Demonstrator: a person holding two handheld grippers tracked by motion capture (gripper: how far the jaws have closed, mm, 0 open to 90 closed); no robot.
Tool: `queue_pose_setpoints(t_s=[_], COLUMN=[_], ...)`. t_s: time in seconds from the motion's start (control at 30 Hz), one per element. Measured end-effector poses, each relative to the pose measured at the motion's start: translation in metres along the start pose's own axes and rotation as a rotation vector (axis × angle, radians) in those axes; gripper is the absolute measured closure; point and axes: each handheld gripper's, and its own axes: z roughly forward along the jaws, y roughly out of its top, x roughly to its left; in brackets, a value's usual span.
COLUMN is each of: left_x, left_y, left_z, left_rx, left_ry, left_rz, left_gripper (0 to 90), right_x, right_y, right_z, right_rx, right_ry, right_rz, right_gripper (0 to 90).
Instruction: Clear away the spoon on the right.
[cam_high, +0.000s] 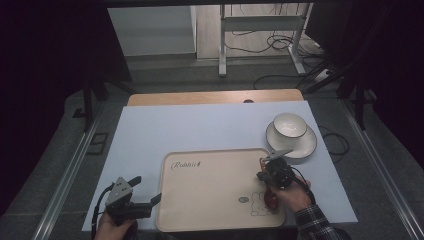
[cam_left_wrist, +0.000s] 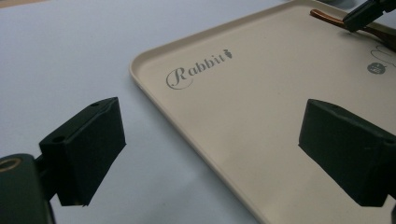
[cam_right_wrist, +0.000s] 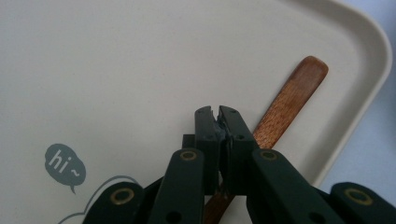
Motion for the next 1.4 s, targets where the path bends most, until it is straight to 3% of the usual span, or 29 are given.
queue_pose_setpoints(t_s=[0.37,0.7,1.03,1.4], left_x=[0.000,0.000,0.001,0.001], left_y=[0.000,0.000,0.000,0.000], left_z=[0.000,0.000,0.000,0.000], left_rx=[-0.001,-0.001,-0.001,0.000], left_ry=[-0.001,-0.003,-0.003,-0.003], left_rz=[-0.002,-0.003,-0.004,-0.008], left_gripper=[6.8,6.8,6.7,6.7], right_x=[0.003,0.005,0.006,0.011], right_y=[0.001,0.002,0.002,-0.001], right_z=[-0.005,-0.012,-0.018,-0.027], right_rx=[-0.038,-0.070,-0.096,-0.140], right_ry=[-0.007,-0.007,-0.013,-0.015], right_rz=[-0.027,-0.027,-0.026,-0.056], right_gripper=[72.7,65.5,52.3,36.4])
